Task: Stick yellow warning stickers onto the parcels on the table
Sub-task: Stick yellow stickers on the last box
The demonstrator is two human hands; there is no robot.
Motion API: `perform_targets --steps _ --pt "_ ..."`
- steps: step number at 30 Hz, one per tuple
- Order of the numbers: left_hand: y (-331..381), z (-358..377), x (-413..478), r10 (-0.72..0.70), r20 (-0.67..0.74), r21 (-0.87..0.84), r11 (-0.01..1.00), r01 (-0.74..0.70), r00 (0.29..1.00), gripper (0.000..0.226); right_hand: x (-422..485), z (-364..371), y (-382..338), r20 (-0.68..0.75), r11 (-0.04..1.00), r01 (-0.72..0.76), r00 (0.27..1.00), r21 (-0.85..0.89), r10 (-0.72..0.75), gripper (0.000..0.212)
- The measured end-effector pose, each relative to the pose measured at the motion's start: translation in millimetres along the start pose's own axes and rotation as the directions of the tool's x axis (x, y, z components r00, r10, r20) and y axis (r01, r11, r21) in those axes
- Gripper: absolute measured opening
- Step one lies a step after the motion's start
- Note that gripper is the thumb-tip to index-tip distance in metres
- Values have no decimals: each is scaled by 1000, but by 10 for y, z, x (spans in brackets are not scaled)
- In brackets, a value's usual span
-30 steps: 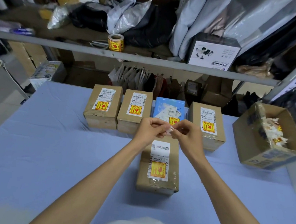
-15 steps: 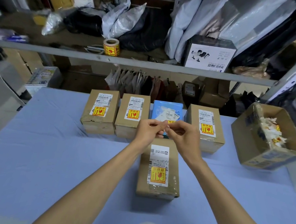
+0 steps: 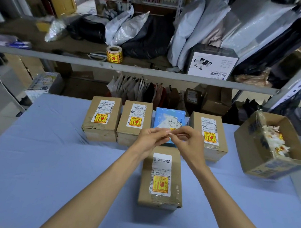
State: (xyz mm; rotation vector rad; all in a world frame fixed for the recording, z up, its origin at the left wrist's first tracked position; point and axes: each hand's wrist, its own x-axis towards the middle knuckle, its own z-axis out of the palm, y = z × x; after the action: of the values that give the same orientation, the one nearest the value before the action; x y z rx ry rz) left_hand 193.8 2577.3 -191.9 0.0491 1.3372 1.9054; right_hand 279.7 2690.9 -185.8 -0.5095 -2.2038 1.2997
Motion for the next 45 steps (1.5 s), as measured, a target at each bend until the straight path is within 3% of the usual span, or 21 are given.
perform_targets --steps 2,6,9,12,17,21,26,28,31,33,38,45 --pt "18 17 1 20 -16 5 1000 -20 1000 5 12 -26 -21 15 983 -106 994 151 105 4" --pt "14 58 -32 146 -39 187 973 -136 989 5 22 -55 -22 68 956 -221 975 193 212 14" --pt "-56 59 -34 273 -18 352 902 -250 962 6 17 -52 -15 12 971 -213 977 109 213 12" --pt "-107 83 -9 328 -30 469 839 -277 944 7 -15 0 -24 -84 987 -161 983 15 162 3" --pt "-59 116 -29 299 15 455 848 -273 954 15 -61 62 -35 -179 990 -142 974 -5 139 10" --pt "-78 166 -16 295 49 521 808 -276 954 20 -116 73 -35 -149 991 -133 980 -18 129 14" --pt "-96 275 13 193 2 498 851 -168 981 18 -97 -170 82 -53 981 -181 983 -65 178 7" --pt "-115 322 64 220 33 629 754 -191 975 17 -105 -278 110 -21 979 -178 984 -94 177 3" --pt "-94 494 131 273 212 845 432 -317 938 15 -94 -485 168 -51 968 -177 984 -177 171 6" --pt "-70 690 179 229 326 880 282 -383 917 16 -96 -674 193 -97 961 -194 979 -199 178 6" --pt "-92 1370 421 94 467 866 154 -476 879 17 -186 -1312 271 -304 919 -297 928 -258 214 7" --pt "-474 2417 696 -69 609 789 -51 -612 790 15 -208 -2186 535 -419 876 -379 876 -298 237 5"
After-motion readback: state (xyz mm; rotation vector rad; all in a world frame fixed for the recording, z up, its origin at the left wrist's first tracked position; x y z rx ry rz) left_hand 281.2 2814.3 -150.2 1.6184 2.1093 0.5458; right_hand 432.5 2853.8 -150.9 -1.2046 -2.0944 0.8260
